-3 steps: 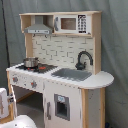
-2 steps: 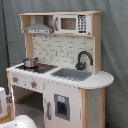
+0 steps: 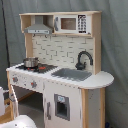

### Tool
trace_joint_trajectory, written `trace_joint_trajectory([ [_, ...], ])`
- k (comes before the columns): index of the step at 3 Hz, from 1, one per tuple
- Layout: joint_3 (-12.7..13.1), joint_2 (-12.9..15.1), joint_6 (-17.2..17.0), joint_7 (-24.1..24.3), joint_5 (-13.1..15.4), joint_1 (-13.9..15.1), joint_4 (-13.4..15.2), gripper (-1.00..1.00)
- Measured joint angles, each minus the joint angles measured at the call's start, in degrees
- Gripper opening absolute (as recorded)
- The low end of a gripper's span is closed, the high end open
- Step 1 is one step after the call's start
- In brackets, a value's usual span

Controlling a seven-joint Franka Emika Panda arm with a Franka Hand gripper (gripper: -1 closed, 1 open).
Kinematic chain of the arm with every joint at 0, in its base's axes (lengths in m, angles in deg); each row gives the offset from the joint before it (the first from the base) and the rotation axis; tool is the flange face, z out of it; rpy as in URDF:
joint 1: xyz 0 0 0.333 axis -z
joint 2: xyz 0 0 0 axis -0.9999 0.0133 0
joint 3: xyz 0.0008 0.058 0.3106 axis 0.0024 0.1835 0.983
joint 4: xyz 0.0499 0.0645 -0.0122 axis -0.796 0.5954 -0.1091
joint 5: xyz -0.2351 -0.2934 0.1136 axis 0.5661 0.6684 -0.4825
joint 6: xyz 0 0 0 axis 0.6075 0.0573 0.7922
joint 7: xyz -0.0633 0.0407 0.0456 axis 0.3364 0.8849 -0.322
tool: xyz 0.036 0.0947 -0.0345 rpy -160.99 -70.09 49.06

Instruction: Play with the kitchen

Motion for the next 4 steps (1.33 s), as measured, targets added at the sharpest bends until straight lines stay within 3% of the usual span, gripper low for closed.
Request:
trace_joint_trajectory([
  [2, -3.31, -0.01, -3.66, -11.40, 0.01, -0.74, -6.33, 1.00],
  [4, -6.93, -0.01, -5.82, -23.55, 0.00, -1.49, -9.23, 1.00],
])
